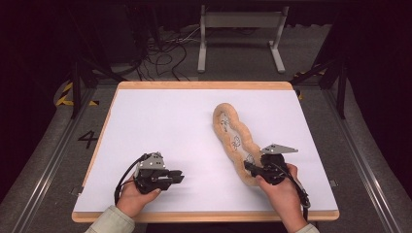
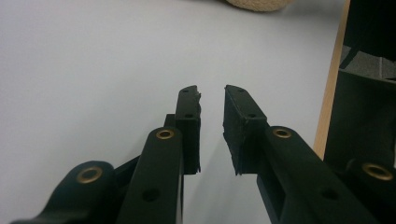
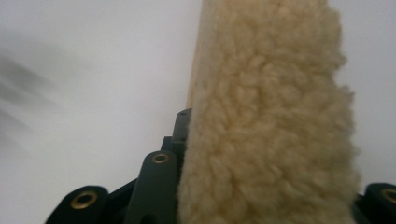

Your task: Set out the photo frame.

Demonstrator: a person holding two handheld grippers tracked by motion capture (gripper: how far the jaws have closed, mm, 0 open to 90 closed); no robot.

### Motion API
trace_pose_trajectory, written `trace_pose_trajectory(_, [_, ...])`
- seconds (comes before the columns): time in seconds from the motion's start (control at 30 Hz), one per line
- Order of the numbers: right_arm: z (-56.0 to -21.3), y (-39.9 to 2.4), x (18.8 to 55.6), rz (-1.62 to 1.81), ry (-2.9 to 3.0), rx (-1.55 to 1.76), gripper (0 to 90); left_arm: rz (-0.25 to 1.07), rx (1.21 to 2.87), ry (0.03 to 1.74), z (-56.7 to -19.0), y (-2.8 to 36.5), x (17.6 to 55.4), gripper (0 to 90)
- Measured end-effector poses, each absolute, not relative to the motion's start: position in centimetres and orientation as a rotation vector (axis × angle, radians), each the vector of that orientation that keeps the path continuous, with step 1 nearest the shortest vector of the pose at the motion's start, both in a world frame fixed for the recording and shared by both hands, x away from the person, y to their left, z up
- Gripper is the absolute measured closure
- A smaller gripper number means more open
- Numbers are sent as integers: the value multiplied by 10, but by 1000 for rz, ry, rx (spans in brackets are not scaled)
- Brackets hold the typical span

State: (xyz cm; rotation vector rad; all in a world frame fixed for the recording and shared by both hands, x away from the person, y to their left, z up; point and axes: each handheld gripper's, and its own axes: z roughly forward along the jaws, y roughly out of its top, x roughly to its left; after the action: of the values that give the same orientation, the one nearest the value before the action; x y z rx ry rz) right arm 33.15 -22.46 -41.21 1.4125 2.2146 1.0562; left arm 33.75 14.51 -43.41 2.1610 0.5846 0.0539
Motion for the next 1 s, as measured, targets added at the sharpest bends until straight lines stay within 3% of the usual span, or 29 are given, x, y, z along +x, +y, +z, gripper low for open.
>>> trace_pose_trajectory(0.2, [-412, -230, 334, 1084, 2191, 1484, 757, 49, 2160, 583, -434, 146, 338, 767])
trace_pose_trajectory(1.0, [-389, -238, 329, 1303, 2171, 1380, 773, 56, 2144, 594, -434, 152, 335, 775])
